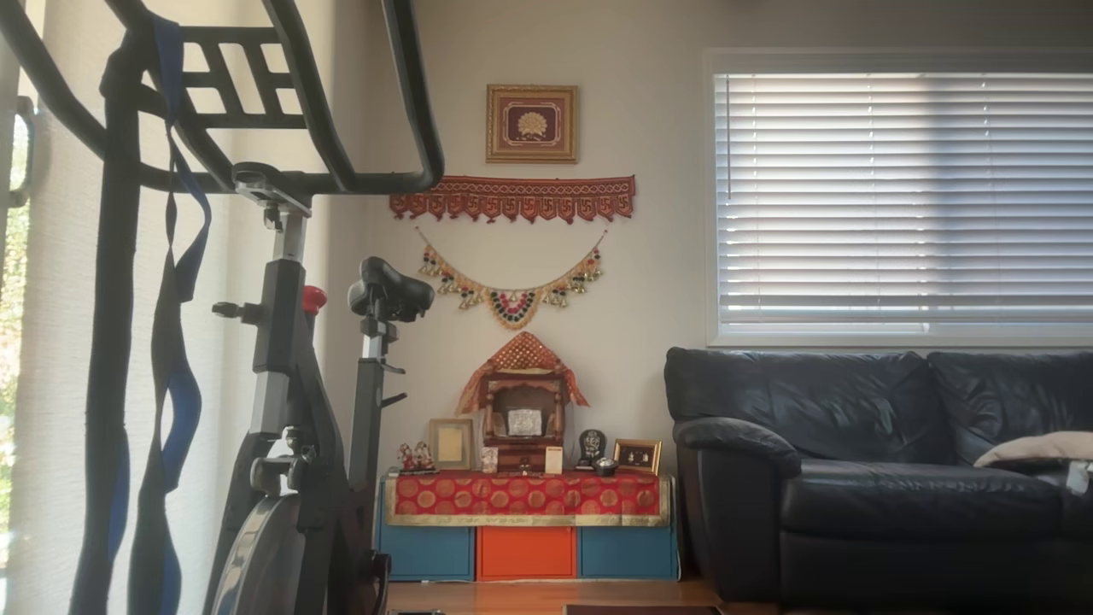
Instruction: Sort medicines into box.
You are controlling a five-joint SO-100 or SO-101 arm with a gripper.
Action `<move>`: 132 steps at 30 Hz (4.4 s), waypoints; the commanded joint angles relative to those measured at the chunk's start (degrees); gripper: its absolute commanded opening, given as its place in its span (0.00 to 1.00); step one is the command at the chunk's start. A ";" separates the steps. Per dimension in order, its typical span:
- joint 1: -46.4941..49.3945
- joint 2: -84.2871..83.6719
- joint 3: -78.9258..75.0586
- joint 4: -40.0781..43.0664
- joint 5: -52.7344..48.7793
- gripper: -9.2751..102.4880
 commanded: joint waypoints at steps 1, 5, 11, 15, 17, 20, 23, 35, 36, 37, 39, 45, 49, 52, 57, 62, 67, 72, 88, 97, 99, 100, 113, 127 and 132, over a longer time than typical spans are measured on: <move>1.14 4.66 -2.99 0.97 -0.35 0.34; 1.14 6.68 -3.60 3.43 -0.44 0.36; 1.05 9.84 -3.87 6.42 -0.53 0.36; 1.41 10.63 -3.96 7.29 -0.70 0.36; 1.58 10.11 -4.04 7.29 -0.62 0.35; 1.85 8.79 -4.57 7.03 -0.53 0.34; 1.85 7.47 -4.66 6.42 0.00 0.34; 1.67 2.99 -8.00 9.05 1.85 0.37; 1.76 2.72 -8.79 10.28 2.02 0.37; 1.85 2.46 -9.67 11.51 2.29 0.37; 2.20 1.76 -11.34 13.80 2.72 0.38; 3.34 -1.49 -16.17 18.81 4.39 0.38; 3.69 -2.37 -16.88 20.21 6.24 0.37; 4.22 -2.72 -16.88 20.48 6.24 0.37; 4.39 -4.75 -15.91 17.14 5.98 0.37; 4.13 -5.62 -14.59 13.27 5.10 0.38; 3.69 -5.71 -13.45 11.07 4.75 0.38; 3.69 -6.59 -13.01 9.67 4.66 0.39; 3.96 -9.23 -11.95 7.38 5.45 0.35; 4.04 -9.23 -10.37 5.19 4.75 0.32; 4.04 -8.96 -9.93 4.66 4.83 0.31; 4.04 -8.79 -9.58 4.04 4.83 0.31; 4.04 -7.03 -5.71 -1.67 5.01 0.26; 3.87 -7.03 -4.83 -2.02 3.87 0.18; 3.87 -6.94 -4.66 -2.02 3.78 0.16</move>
